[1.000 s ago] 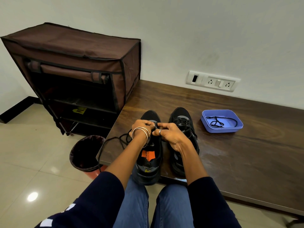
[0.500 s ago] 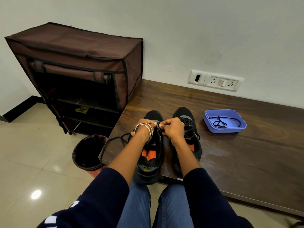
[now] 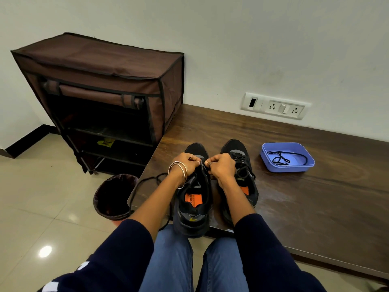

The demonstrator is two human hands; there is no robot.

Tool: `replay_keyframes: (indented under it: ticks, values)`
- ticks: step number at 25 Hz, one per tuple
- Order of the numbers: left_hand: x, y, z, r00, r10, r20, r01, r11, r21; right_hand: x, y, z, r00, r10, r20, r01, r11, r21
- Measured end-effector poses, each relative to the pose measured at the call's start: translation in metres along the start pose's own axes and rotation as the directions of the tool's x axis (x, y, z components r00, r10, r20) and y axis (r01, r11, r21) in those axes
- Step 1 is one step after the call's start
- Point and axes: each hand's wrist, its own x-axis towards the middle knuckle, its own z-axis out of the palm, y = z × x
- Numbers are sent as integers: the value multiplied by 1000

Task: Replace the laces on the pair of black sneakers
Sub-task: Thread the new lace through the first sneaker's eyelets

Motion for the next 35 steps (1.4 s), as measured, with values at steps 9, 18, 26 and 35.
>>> replay_keyframes:
  ticks: [9,18,26,35]
  values:
    - [-8,0,14,949,136,-284,-49,954,295,4,6,3,1000,-1,2,1,999,32]
    - [2,2,23,966,0,-258,49,982,184,9,5,3,997,-71,3,71,997,4]
    - [6,-6,13,994,-18,-110,23,999,44,4,-3,-1,998,-55,-40,53,998,-42]
    - [-7,-15,5,993,65,-103,-86,971,-223,-10,-18,-7,993,-62,-98,74,989,129]
